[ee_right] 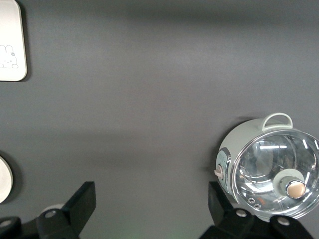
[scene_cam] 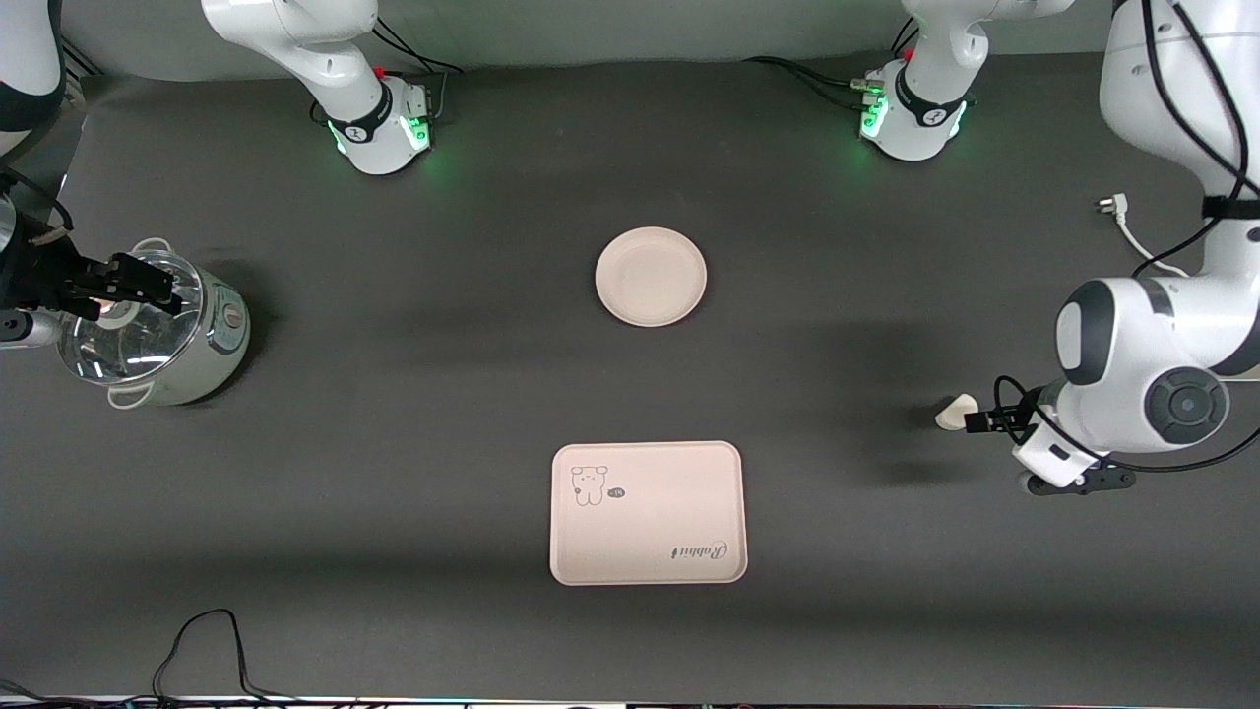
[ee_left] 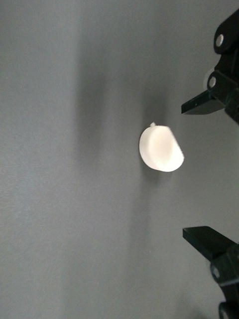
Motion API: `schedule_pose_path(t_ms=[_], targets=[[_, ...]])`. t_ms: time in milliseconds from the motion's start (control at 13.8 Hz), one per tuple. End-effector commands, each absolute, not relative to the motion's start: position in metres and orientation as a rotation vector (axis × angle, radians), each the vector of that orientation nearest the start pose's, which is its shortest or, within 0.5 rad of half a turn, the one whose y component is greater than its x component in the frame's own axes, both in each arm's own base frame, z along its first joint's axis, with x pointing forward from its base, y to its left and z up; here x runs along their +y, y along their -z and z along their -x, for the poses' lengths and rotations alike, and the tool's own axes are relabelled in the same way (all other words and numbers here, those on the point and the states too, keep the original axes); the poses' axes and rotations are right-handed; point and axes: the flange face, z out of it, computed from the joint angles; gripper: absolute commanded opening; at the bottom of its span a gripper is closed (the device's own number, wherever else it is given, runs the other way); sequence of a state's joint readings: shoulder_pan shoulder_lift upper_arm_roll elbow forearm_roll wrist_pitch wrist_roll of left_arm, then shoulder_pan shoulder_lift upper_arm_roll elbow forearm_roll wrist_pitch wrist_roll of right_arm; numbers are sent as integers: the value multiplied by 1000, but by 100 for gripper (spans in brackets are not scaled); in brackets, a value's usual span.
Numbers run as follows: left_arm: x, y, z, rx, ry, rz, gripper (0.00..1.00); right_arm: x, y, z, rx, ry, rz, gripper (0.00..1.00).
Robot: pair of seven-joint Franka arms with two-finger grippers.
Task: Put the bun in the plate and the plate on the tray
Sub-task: 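Close the left gripper on the white bun and lift it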
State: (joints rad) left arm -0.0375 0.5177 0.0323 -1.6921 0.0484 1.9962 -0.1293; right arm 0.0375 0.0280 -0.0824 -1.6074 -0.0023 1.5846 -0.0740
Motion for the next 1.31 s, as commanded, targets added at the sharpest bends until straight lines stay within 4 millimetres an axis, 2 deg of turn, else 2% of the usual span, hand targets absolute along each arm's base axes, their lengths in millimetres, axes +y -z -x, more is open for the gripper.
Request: schedule_pose_path(t_ms=[0,290,725,870,1088,1160,1233], targets=[[6,-261,-651,-171,-335,3048,100,-27,-599,-558,-73,-103,3154,100],[4,-226,-648,-185,-404,3049,99,-24,-599,-557,-75,-106,3153,100],[-5,-204,-640,-314,-456,3080,98,-25,-596,-558,-78,-115,3153,100],[-6,-193,-635,-312,-437,3083,93,-25,-595,-558,-78,-118,3153,100],[-4,-187,-630,-312,-416,3086,49,-25,-594,-559,-78,-120,3153,100],[-4,-187,-630,-312,-413,3086,37,-25,-595,-559,-78,-118,3153,100],[-4,-186,-630,-313,-416,3087,31,-25,-595,-559,-78,-118,3153,100]])
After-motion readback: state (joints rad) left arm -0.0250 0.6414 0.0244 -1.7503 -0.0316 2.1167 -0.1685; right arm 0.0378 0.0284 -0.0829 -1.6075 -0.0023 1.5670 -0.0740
